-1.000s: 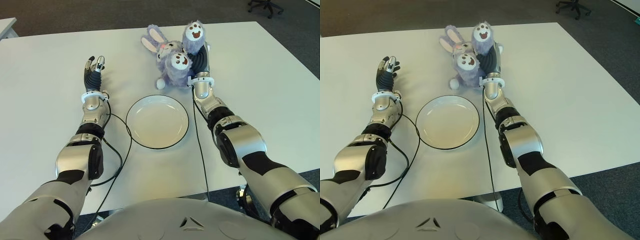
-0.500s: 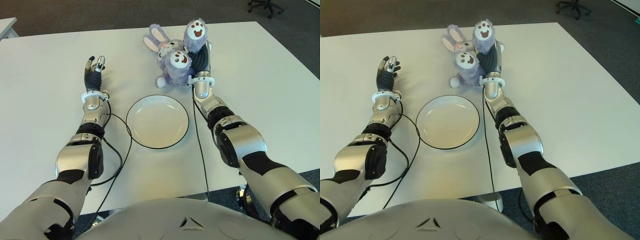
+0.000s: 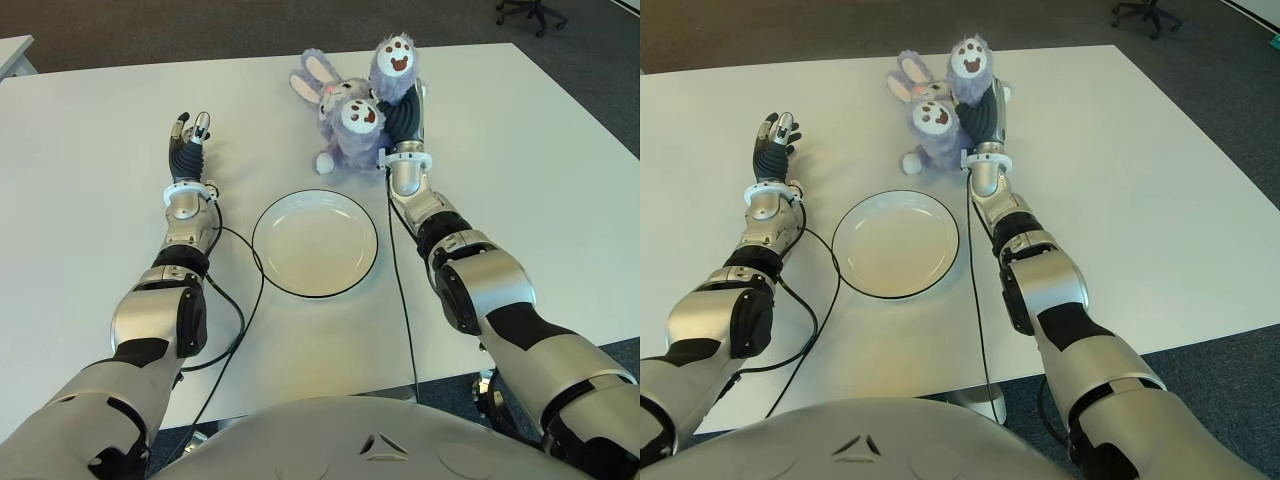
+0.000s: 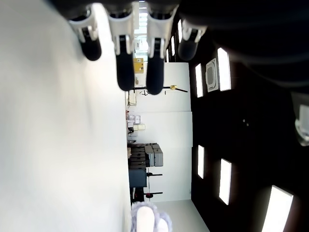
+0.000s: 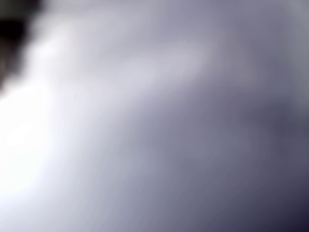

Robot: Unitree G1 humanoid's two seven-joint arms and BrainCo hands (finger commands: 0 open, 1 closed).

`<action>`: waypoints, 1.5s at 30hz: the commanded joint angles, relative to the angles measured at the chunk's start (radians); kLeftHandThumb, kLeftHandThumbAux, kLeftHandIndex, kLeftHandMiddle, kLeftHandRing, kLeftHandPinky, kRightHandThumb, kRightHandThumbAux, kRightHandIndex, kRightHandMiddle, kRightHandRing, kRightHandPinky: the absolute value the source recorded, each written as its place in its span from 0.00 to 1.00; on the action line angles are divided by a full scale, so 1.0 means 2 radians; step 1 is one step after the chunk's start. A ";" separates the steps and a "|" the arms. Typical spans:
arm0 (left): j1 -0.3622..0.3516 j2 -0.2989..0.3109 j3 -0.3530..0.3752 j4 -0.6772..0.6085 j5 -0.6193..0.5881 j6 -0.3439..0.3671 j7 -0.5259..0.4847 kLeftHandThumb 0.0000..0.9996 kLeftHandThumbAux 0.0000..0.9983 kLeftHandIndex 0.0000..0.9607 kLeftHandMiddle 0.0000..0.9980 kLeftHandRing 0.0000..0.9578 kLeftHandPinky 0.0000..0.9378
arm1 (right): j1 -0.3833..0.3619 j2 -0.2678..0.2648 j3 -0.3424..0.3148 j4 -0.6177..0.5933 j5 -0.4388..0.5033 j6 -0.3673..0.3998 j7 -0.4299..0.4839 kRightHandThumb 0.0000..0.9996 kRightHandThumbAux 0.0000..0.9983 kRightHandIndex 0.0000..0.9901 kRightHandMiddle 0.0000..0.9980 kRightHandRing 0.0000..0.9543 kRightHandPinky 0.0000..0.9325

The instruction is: Put the doll into the plate.

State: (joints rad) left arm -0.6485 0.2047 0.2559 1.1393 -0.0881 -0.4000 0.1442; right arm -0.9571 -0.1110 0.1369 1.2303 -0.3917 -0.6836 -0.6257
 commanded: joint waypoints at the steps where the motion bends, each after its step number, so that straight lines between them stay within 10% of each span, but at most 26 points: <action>1: 0.043 -0.018 -0.002 0.035 0.001 0.026 -0.001 0.00 0.38 0.10 0.24 0.22 0.10 | -0.003 0.000 0.000 -0.009 0.000 -0.013 -0.008 0.72 0.71 0.44 0.81 0.89 0.91; 45: 0.032 -0.017 0.004 0.046 -0.003 0.032 -0.003 0.00 0.39 0.11 0.25 0.27 0.24 | 0.028 -0.007 0.004 -0.084 -0.010 -0.080 -0.008 0.71 0.71 0.45 0.84 0.91 0.92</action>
State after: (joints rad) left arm -0.6624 0.2052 0.2614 1.1599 -0.0902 -0.4002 0.1442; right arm -0.9233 -0.1277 0.1402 1.0840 -0.4078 -0.8169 -0.6501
